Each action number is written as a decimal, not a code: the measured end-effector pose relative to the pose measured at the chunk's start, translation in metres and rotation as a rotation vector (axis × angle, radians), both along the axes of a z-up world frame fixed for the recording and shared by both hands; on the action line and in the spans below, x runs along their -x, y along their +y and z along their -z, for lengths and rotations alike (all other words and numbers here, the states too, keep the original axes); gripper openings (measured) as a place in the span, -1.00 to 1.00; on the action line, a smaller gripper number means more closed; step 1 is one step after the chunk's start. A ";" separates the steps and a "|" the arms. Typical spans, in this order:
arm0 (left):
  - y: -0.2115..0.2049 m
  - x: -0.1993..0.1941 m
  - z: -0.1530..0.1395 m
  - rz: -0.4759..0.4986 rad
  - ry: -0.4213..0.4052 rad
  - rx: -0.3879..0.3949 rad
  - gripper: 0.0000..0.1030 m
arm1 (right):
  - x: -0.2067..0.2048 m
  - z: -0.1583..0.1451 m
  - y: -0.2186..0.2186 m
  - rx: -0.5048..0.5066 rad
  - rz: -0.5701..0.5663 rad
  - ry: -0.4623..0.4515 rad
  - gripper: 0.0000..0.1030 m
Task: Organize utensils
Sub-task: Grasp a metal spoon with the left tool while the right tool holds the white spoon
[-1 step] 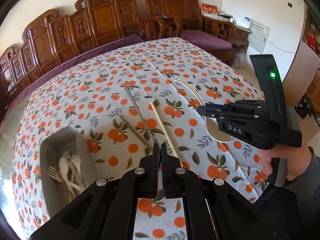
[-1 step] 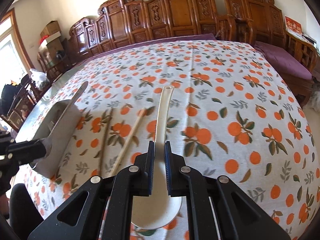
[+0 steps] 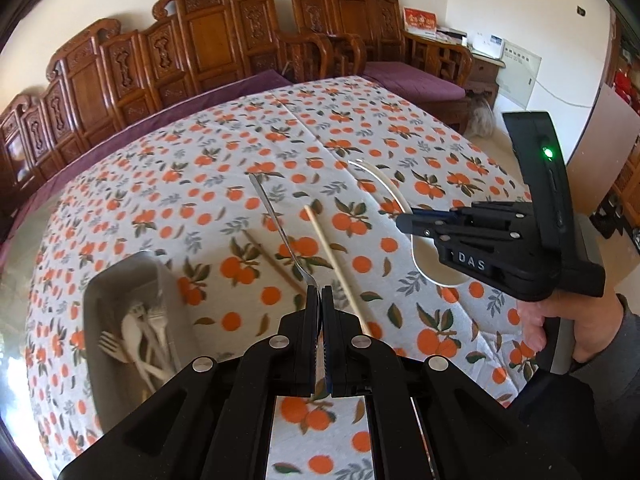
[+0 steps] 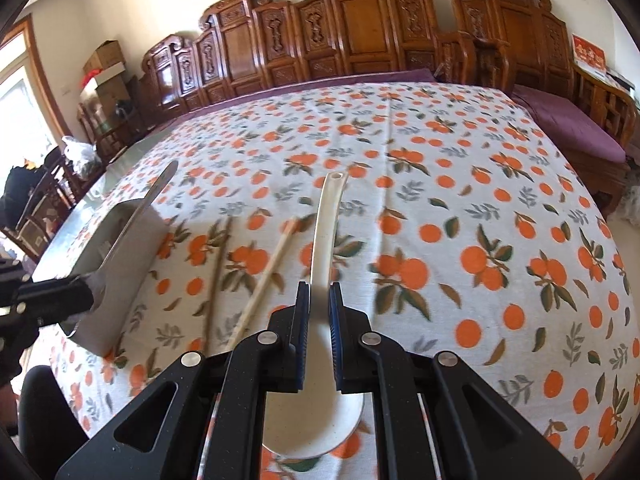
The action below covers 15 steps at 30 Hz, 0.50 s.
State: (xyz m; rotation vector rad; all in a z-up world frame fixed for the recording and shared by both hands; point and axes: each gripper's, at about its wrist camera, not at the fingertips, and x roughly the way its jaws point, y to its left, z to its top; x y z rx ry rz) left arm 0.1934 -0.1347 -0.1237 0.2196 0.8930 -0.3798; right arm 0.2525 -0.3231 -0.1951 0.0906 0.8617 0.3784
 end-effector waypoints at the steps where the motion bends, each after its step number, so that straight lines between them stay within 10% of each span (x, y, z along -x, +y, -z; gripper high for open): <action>1: 0.003 0.001 -0.001 -0.004 -0.001 0.002 -0.98 | 0.003 -0.003 0.005 -0.001 -0.013 -0.007 -0.78; 15: 0.064 0.003 -0.015 -0.079 -0.017 0.015 -0.98 | 0.026 -0.029 0.055 -0.037 -0.133 -0.053 -0.78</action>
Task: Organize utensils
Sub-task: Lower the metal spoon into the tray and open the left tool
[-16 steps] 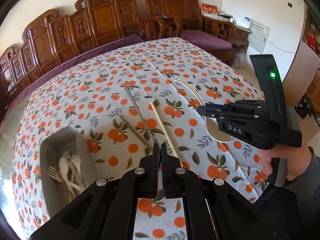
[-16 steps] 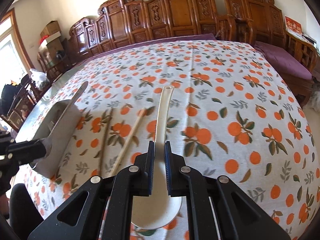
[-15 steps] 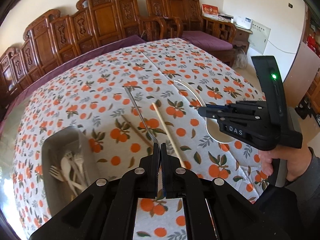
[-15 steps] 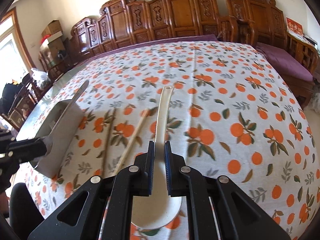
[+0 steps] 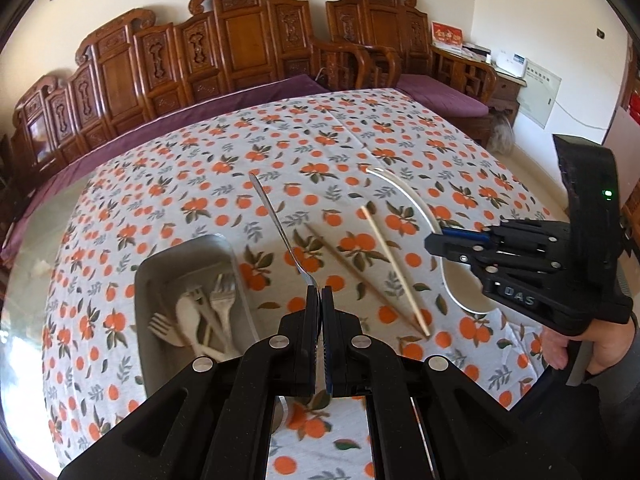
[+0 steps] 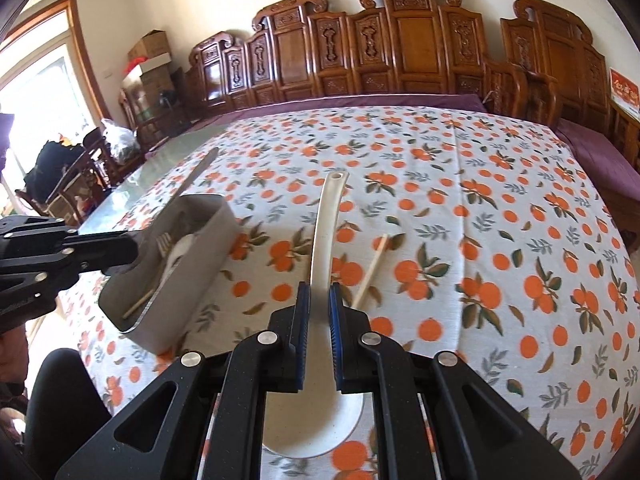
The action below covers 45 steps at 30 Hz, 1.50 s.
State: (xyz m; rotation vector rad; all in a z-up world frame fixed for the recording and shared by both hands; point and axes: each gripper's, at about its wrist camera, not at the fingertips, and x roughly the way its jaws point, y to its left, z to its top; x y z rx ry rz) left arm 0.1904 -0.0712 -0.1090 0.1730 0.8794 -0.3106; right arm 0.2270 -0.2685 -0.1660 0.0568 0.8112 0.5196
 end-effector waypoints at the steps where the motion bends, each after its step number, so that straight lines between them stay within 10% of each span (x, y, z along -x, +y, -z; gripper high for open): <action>1: 0.005 0.000 0.001 -0.008 0.003 -0.002 -0.98 | 0.001 -0.001 0.003 -0.001 -0.005 -0.001 -0.78; 29: 0.082 -0.015 0.080 -0.185 0.178 0.015 -0.97 | 0.019 0.005 0.045 0.031 -0.102 0.005 -0.78; 45: 0.110 -0.013 0.069 -0.258 0.101 0.076 -0.74 | 0.018 0.015 0.063 0.047 -0.137 0.030 -0.78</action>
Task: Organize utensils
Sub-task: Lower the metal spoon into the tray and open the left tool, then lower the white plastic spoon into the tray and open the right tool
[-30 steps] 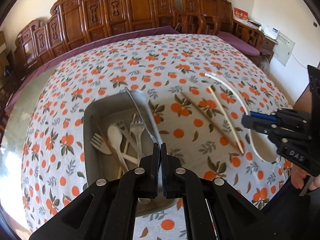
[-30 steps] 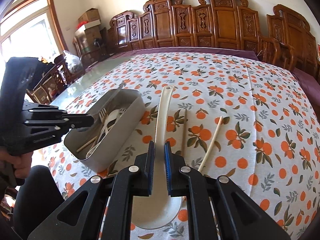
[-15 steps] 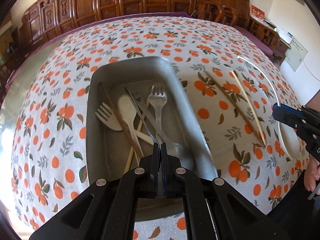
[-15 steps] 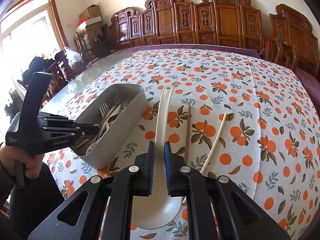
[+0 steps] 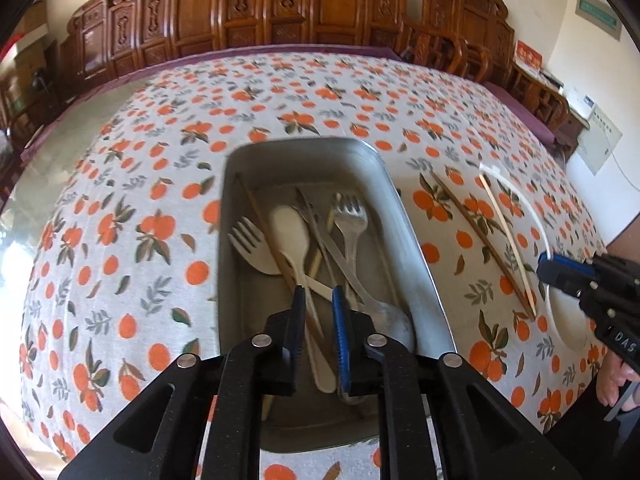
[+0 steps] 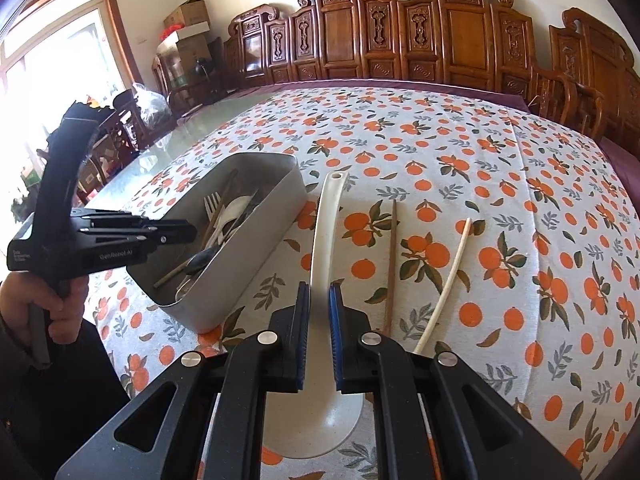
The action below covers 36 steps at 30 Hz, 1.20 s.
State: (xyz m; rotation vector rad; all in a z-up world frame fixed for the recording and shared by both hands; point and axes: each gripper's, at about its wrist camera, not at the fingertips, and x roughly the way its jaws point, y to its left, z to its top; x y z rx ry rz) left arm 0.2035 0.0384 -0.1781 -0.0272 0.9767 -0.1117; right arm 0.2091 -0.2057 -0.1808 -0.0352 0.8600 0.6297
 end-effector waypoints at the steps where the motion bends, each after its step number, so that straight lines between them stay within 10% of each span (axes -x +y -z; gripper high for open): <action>1: 0.002 0.001 -0.002 -0.005 -0.009 0.002 -0.74 | 0.000 0.001 0.002 0.002 -0.002 0.004 -0.78; 10: 0.018 0.011 -0.018 -0.030 -0.069 -0.017 -0.38 | -0.004 -0.008 0.013 -0.031 -0.002 0.022 -0.78; 20: 0.038 0.014 -0.033 -0.084 -0.132 -0.030 0.57 | -0.013 -0.027 0.053 -0.052 -0.022 0.003 -0.78; 36: 0.082 0.006 -0.028 -0.187 -0.115 -0.020 0.59 | -0.037 -0.020 0.140 -0.074 -0.050 0.045 -0.77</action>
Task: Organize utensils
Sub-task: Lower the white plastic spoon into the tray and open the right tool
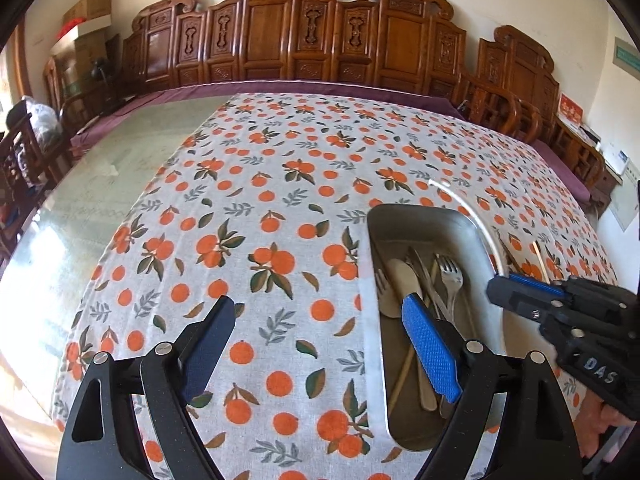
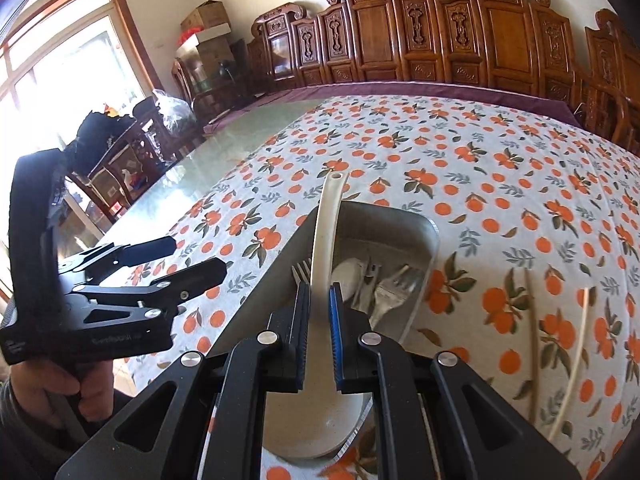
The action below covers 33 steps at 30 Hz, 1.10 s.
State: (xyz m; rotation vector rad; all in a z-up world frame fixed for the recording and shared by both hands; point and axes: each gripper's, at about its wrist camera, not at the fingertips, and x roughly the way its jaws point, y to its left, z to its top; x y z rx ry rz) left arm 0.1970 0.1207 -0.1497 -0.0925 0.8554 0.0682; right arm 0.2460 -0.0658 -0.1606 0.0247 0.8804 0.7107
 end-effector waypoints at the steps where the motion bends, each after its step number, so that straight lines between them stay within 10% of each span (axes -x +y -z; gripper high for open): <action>1: 0.001 0.000 0.000 -0.002 -0.001 0.001 0.59 | -0.002 0.003 0.003 0.001 0.002 0.010 -0.77; 17: 0.007 -0.001 0.001 -0.027 0.005 0.007 0.59 | -0.002 0.025 0.010 -0.005 -0.009 0.049 -0.74; 33: -0.040 0.001 -0.004 0.082 -0.006 0.010 0.59 | 0.002 0.000 -0.095 0.114 0.072 -0.106 -0.74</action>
